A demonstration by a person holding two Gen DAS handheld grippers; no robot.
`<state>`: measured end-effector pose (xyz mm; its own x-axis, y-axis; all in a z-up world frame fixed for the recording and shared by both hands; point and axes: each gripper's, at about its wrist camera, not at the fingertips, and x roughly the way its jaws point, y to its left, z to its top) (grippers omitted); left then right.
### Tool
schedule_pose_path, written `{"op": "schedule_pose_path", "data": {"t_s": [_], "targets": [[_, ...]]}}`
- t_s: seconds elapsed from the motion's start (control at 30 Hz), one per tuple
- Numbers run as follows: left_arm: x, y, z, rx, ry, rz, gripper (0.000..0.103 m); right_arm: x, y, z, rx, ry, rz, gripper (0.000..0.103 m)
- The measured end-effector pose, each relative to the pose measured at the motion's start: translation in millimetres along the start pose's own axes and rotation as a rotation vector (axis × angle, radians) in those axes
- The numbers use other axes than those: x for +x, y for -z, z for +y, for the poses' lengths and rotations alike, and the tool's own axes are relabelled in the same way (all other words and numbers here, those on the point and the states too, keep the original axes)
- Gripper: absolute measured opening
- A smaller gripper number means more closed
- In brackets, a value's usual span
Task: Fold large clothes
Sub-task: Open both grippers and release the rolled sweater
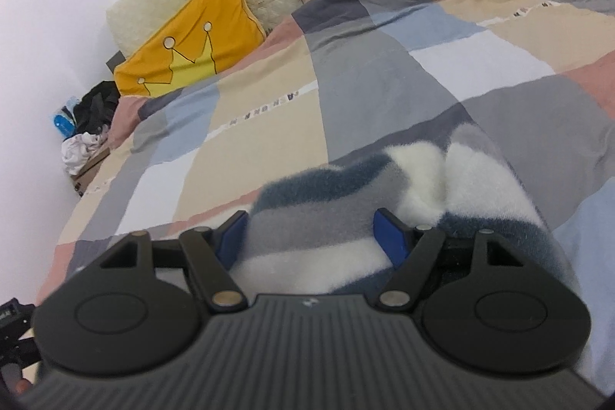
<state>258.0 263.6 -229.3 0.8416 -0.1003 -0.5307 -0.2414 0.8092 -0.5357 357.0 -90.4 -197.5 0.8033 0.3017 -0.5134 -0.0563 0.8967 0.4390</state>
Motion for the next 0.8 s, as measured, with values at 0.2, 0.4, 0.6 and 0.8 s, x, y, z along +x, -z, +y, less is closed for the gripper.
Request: {"op": "schedule_pose_path", "data": {"t_s": [0.2, 0.4, 0.6, 0.8], "targets": [[-21.7, 2.6, -21.8, 0.138, -0.052, -0.076, 0.069, -23.1, -9.8, -11.3, 0.039, -0.012, -0.071, 0.073], [-28.9, 10.4, -43.3, 0.285, -0.086, -0.12, 0.07, -35.1, -20.5, -26.6, 0.051, 0.058, -0.128, 0.072], [-8.4, 18.4, -30.9, 0.28, -0.183, -0.037, 0.07, -21.5, -18.6, -32.2, 0.024, 0.15, -0.082, 0.049], [-3.7, 18.0, -17.6, 0.249, -0.164, -0.012, 0.07, 0.7, -6.3, -50.1, 0.074, 0.229, 0.028, 0.035]]}}
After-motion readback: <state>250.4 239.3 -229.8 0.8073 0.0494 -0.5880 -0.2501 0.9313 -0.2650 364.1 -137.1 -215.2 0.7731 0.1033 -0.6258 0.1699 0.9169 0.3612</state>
